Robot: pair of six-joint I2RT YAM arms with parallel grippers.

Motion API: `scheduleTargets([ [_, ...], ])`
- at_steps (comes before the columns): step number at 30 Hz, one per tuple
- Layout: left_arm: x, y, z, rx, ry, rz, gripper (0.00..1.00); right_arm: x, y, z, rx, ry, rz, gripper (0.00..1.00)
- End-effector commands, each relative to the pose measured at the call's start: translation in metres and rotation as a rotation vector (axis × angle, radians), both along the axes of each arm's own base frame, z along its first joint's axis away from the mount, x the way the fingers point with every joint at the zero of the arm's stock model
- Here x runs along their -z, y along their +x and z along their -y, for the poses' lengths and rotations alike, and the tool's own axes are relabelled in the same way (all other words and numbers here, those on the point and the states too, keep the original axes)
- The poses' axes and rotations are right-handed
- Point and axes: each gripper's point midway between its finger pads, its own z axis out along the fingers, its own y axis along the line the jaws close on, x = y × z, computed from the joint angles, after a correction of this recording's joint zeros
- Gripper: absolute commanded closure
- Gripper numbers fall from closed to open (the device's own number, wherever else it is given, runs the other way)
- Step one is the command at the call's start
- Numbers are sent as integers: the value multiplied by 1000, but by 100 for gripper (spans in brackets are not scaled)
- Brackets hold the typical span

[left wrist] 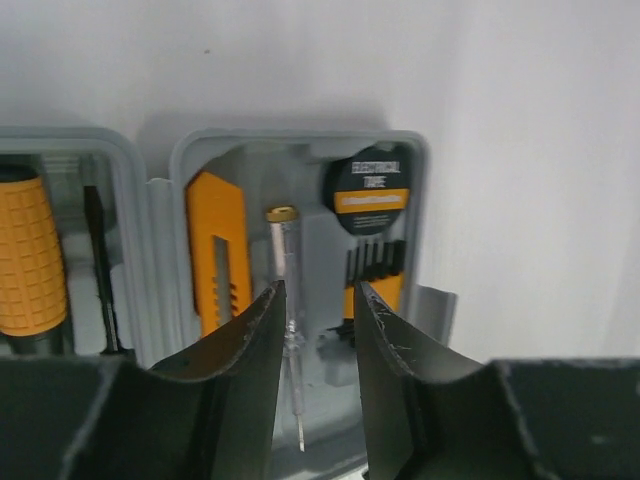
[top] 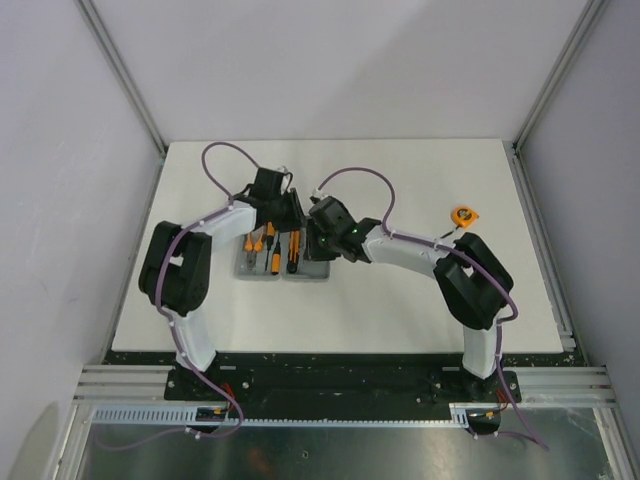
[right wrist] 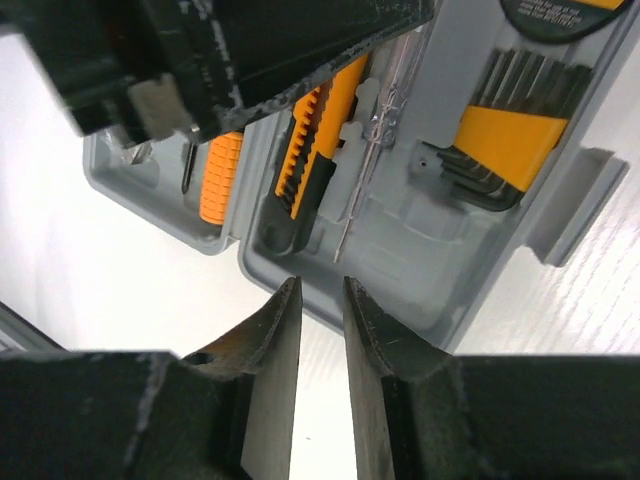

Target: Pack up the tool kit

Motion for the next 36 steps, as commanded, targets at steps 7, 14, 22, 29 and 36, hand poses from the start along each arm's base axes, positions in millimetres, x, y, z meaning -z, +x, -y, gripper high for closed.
scheduleTargets([
  [7, 18, 16, -6, 36, 75, -31, 67, 24, 7, -14, 109, 76, -98, 78],
  [14, 32, 19, -6, 43, 96, -59, 76, 45, 9, -11, 110, 76, -167, 88],
  [22, 49, 15, -10, 30, 118, -95, 79, 47, 15, -17, 115, 100, -160, 90],
  [29, 53, 19, -11, 15, 125, -99, 84, 23, 23, -8, 175, 77, -80, 91],
  [36, 62, 19, -12, 9, 139, -113, 87, 7, 27, 4, 231, 22, -2, 88],
])
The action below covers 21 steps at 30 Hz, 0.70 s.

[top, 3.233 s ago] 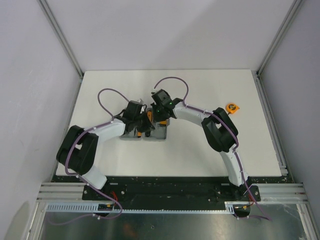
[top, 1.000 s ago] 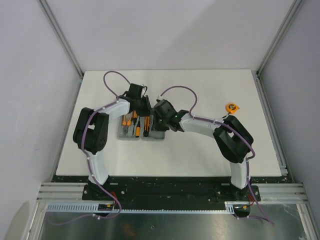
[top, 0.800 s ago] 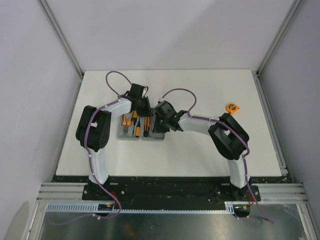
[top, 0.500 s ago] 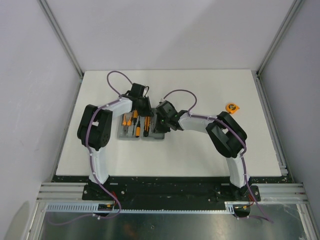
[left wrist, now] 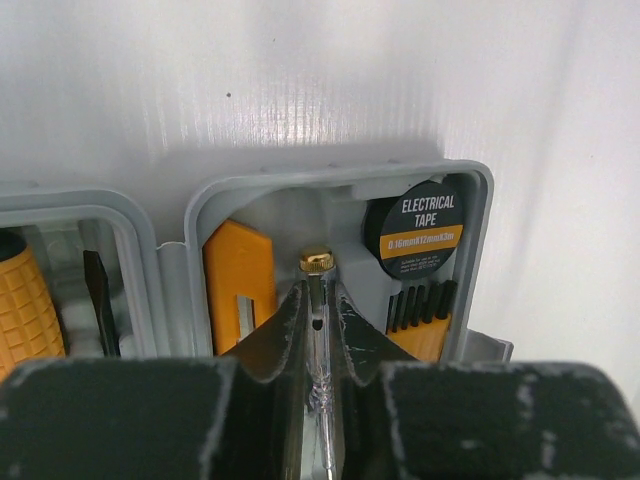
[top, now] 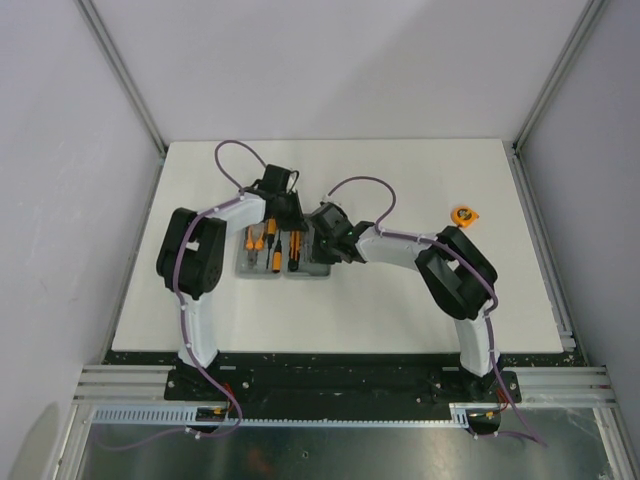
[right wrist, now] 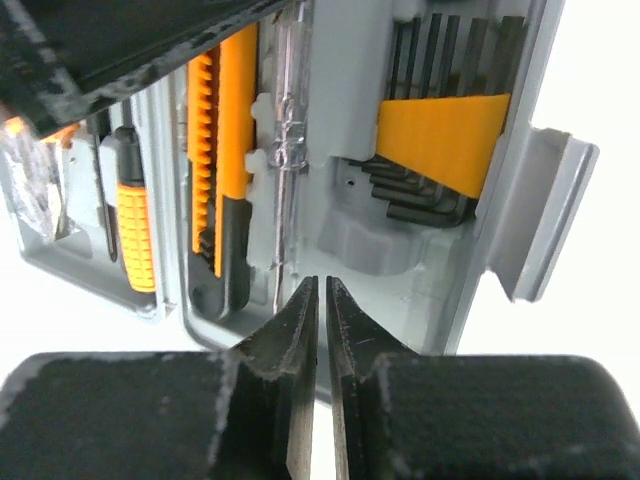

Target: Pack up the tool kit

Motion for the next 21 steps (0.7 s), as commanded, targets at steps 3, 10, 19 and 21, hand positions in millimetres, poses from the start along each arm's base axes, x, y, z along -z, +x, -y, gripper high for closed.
scheduleTargets([
  [3, 21, 4, -11, -14, 70, -17, 87, -54, 15, 0, 54, 18, 145, 87],
  [10, 20, 4, -12, -21, 68, -17, 87, -54, 13, -13, 3, 38, 132, 86],
  [19, 21, 2, -11, -25, 64, -25, 87, -24, 7, -23, -53, -10, 57, 87],
  [21, 22, 2, -12, -29, 66, -26, 88, -18, 5, -22, -55, -34, 42, 87],
])
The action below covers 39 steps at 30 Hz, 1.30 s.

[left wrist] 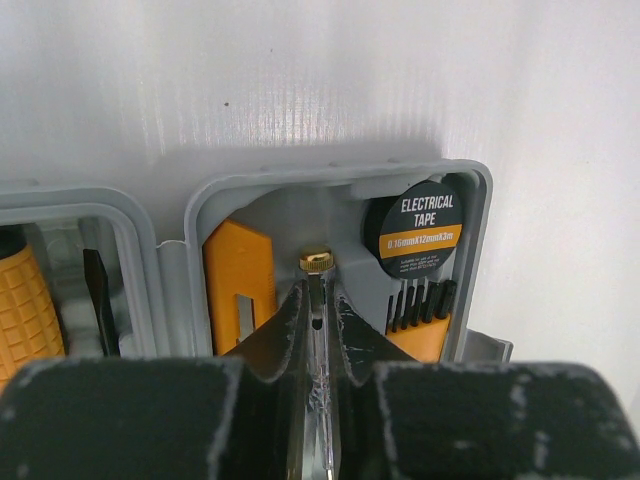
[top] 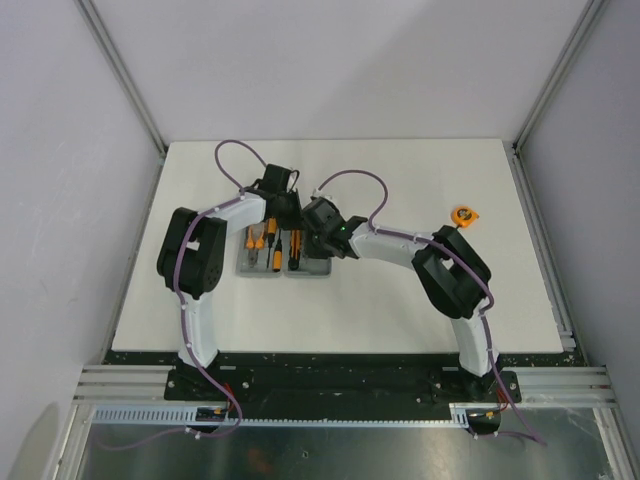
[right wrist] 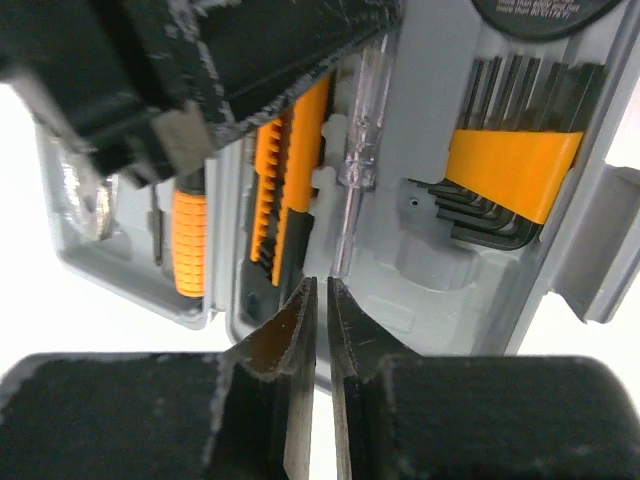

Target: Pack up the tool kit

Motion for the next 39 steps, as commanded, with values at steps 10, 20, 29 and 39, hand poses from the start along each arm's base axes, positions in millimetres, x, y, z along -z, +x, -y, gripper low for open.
scheduleTargets([
  [10, 24, -3, -13, -32, 66, -43, 88, 12, -2, 4, -9, -94, -8, 90],
  [20, 31, -6, -11, -37, 56, -71, 100, 53, -22, 6, -38, -112, -125, 100],
  [29, 44, -11, -14, -54, 60, -111, 100, 95, -47, 10, -41, -122, -271, 100],
  [39, 57, -13, -21, -72, 64, -157, 100, 130, -62, 33, -21, -178, -376, 100],
])
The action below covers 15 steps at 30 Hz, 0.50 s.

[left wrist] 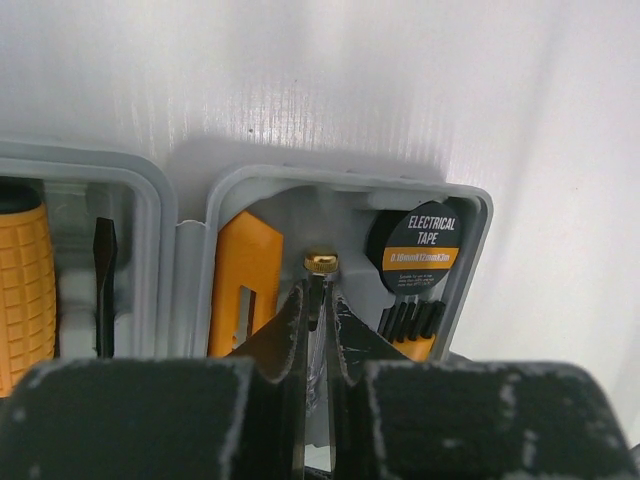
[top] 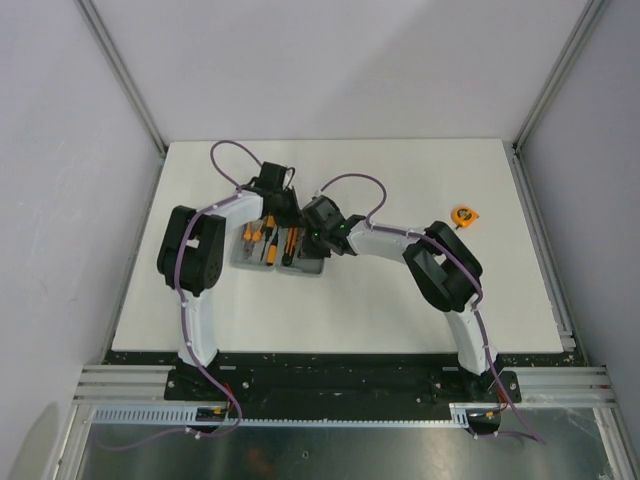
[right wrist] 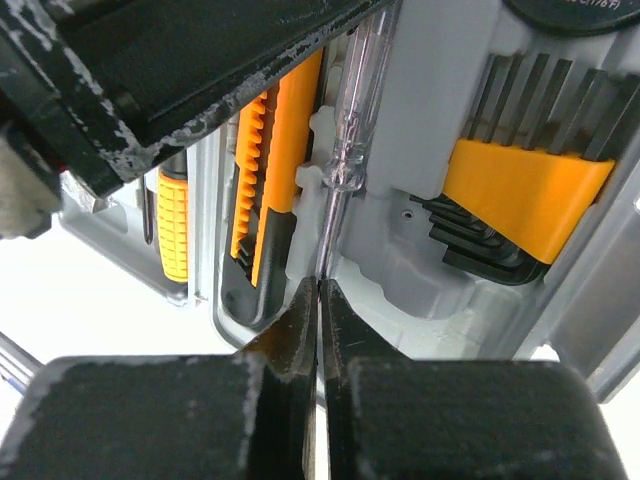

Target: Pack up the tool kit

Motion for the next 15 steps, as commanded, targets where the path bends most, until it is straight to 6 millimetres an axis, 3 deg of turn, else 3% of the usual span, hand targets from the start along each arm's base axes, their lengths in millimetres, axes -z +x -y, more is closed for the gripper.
scheduleTargets([
  [1, 55, -21, -18, -31, 91, -142, 100, 105, -65, 49, -59, -251, -259, 100],
  [9, 58, -22, -20, -36, 87, -152, 100, 133, -78, 72, -95, -356, -302, 100],
  [15, 59, -22, -20, -38, 86, -157, 100, 141, -80, 97, -107, -490, -269, 100],
])
